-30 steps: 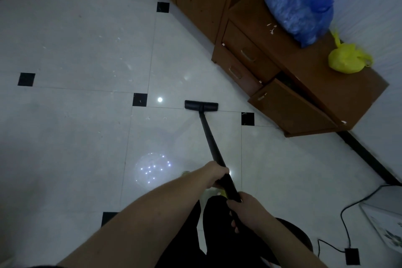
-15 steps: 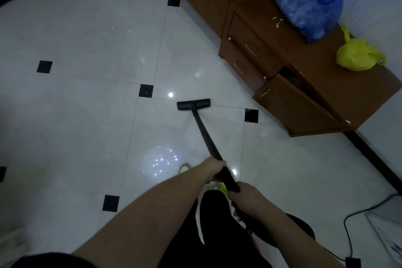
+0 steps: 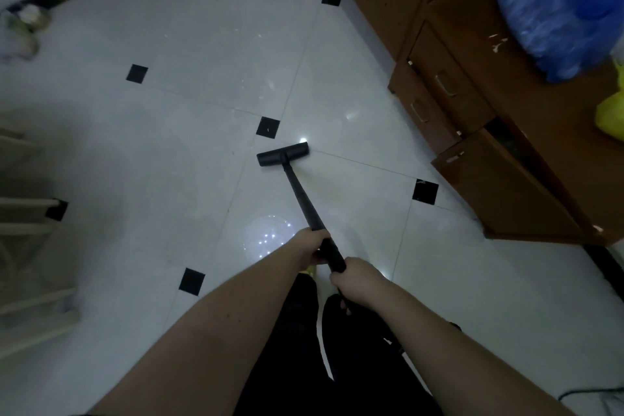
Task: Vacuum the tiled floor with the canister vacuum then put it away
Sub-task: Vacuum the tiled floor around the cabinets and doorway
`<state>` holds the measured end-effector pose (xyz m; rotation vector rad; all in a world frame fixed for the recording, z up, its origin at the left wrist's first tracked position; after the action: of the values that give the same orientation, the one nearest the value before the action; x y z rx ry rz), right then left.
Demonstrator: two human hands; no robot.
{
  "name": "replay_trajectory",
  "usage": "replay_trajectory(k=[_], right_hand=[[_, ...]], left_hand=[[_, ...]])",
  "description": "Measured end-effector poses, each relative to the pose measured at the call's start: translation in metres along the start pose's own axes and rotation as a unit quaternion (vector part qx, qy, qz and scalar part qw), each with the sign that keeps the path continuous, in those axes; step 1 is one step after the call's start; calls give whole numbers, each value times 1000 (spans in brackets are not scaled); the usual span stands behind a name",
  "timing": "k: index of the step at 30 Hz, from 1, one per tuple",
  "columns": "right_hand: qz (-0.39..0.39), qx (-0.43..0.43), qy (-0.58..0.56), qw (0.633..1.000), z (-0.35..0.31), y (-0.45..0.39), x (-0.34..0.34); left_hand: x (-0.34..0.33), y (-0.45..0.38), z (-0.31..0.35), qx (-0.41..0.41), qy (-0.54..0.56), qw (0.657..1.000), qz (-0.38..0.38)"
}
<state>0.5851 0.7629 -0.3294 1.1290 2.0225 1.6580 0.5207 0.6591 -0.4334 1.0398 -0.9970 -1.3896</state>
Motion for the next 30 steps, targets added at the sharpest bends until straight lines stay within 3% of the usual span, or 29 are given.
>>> replay_trajectory(k=[8, 17, 22, 30], right_hand=[[-24, -6, 12, 1000, -12, -5, -13], [-8, -14, -14, 1000, 56, 34, -22], [-16, -26, 36, 999, 81, 50, -24], [-21, -39, -24, 999, 52, 33, -27]], left_hand=[[18, 5, -8, 15, 30, 999, 8], [-28, 24, -62, 42, -6, 998, -42], [-49, 34, -86, 68, -19, 996, -62], [-24, 27, -67, 34, 17, 999, -30]])
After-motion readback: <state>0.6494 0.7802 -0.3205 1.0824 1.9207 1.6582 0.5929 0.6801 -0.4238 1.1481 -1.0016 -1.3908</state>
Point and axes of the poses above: each hand's wrist, its own y-axis away from the middle knuckle, its own x-axis out of the back of the hand, z = x × y, the point moved 6 cm from there along -y, towards the middle knuckle, and after that the axes turned 14 degrees about y, right-handed, at the moved point
